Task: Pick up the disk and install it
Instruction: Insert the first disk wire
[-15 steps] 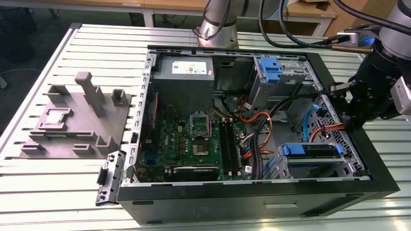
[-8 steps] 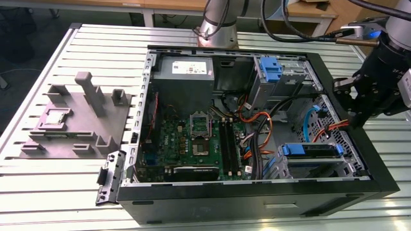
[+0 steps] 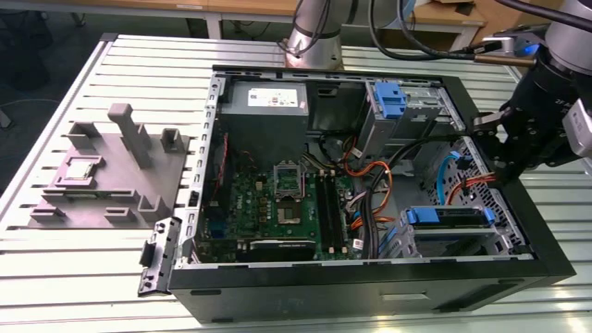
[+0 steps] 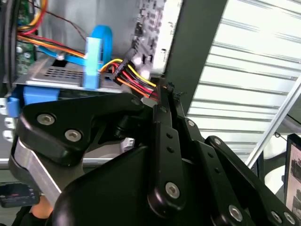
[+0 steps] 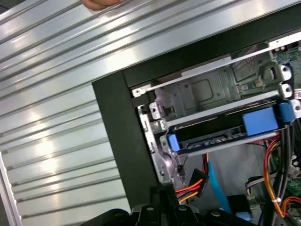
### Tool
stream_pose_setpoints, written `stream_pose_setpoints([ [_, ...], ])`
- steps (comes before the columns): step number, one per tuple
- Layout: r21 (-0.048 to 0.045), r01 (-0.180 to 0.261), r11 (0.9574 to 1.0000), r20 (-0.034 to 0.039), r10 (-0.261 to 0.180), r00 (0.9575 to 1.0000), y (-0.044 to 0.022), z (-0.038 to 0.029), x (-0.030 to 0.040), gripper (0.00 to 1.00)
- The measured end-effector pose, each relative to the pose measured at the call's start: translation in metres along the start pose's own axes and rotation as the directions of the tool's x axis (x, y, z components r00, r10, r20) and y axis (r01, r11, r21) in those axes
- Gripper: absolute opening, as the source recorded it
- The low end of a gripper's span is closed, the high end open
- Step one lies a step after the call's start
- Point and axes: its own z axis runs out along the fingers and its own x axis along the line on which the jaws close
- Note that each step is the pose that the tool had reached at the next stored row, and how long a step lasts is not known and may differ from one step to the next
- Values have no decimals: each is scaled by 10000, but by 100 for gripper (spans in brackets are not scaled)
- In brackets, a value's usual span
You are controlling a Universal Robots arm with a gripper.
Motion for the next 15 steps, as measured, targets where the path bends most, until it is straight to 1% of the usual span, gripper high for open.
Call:
stream_pose_setpoints([
  [3,1,0,10000,0,0,10000,25,-17,-74,17],
  [4,-6,-31,10000,-2,31,10000,27,-17,-77,17],
  [7,-116,-543,9985,-49,542,9985,26,-18,-77,17],
  [10,-223,-1080,9939,-103,1078,9941,27,-16,-78,17],
  [13,-326,-1593,9867,-161,1588,9872,27,-13,-79,17],
  [14,-350,-1715,9846,-176,1709,9851,28,-14,-84,17],
  [15,-361,-1765,9836,-182,1759,9842,33,-18,-98,17],
])
